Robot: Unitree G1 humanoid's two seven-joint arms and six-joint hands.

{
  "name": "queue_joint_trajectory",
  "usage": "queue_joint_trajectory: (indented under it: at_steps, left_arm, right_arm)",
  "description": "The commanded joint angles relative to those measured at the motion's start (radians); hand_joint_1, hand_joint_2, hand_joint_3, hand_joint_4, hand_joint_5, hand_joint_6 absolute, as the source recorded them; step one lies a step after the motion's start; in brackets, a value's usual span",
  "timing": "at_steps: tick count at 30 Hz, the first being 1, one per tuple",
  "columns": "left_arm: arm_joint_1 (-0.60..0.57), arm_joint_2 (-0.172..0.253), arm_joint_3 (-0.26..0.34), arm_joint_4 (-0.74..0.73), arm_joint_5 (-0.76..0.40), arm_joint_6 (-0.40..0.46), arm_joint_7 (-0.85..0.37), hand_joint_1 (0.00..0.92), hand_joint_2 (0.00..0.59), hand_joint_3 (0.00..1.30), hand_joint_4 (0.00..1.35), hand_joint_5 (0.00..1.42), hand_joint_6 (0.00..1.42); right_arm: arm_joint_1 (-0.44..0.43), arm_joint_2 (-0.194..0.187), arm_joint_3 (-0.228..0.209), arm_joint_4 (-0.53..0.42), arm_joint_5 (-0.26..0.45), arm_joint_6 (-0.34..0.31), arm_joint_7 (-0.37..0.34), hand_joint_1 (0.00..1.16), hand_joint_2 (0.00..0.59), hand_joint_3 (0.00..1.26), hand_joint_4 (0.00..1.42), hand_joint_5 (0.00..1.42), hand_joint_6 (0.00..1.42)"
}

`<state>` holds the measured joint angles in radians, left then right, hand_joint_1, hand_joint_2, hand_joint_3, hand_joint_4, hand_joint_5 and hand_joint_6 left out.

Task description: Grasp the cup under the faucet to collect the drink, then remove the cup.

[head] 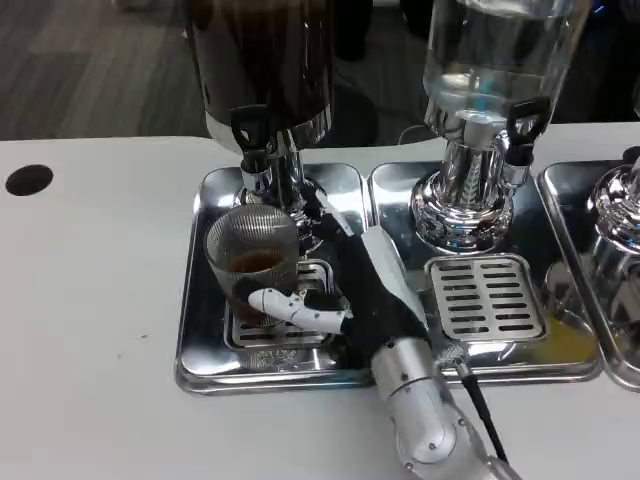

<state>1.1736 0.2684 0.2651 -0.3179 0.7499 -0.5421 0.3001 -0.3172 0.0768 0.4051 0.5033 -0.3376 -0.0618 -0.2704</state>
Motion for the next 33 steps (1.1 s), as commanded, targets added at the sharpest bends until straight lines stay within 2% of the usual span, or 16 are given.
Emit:
queue_joint_trajectory:
  at_steps: [1, 9, 15, 33]
  left_arm:
    - [0.008, 0.015, 0.013, 0.019, -0.016, -0.011, -0.004, 0.000, 0.078, 0.33, 0.25, 0.35, 0.57]
    - [0.009, 0.015, 0.014, 0.031, -0.018, -0.015, -0.006, 0.000, 0.082, 0.33, 0.25, 0.35, 0.57]
    - [0.008, 0.016, 0.020, 0.041, -0.026, -0.015, -0.006, 0.000, 0.082, 0.34, 0.25, 0.35, 0.57]
    - [0.000, 0.015, 0.026, 0.026, -0.033, 0.006, -0.030, 0.000, 0.094, 0.34, 0.26, 0.36, 0.57]
  right_arm:
    - [-0.009, 0.081, 0.008, 0.011, 0.021, -0.024, 0.014, 0.70, 0.093, 0.10, 0.13, 0.15, 0.00]
    - [-0.014, 0.085, 0.010, 0.022, 0.044, -0.033, 0.030, 0.70, 0.093, 0.13, 0.17, 0.18, 0.01]
    - [-0.015, 0.087, 0.003, 0.035, 0.064, -0.053, 0.033, 0.70, 0.093, 0.20, 0.22, 0.22, 0.04]
    - [-0.033, 0.067, -0.015, 0.068, 0.068, -0.097, 0.056, 0.74, 0.094, 0.31, 0.26, 0.25, 0.06]
